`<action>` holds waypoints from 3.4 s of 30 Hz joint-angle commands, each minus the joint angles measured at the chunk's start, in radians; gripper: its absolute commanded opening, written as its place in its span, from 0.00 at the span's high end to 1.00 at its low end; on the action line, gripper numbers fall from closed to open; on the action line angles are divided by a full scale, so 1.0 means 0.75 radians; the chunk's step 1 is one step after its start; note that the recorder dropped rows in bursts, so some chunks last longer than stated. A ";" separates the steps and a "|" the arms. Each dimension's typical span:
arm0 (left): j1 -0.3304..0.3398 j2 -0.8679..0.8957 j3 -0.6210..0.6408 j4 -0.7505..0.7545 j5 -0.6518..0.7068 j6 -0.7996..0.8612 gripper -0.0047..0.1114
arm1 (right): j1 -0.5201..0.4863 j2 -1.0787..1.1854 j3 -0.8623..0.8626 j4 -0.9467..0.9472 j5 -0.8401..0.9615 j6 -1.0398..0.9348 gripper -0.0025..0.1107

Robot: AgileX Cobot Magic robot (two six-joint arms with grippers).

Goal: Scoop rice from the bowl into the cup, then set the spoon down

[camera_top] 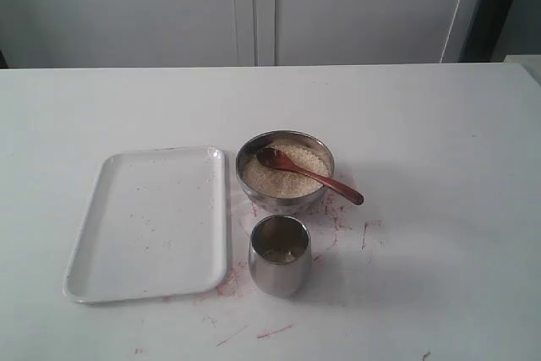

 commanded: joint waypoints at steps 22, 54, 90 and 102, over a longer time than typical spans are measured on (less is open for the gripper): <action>-0.005 0.009 0.012 0.000 0.054 -0.008 0.84 | -0.003 -0.009 0.007 -0.003 -0.006 -0.001 0.98; -0.005 0.009 0.012 0.000 0.054 -0.008 0.84 | -0.003 -0.009 0.007 -0.003 -0.006 -0.001 0.98; -0.005 0.009 0.012 0.000 0.054 -0.008 0.84 | -0.003 -0.009 0.007 -0.003 -0.014 -0.001 0.98; -0.005 0.009 0.012 0.000 0.054 -0.008 0.84 | -0.003 -0.009 0.007 -0.003 -0.355 -0.001 0.98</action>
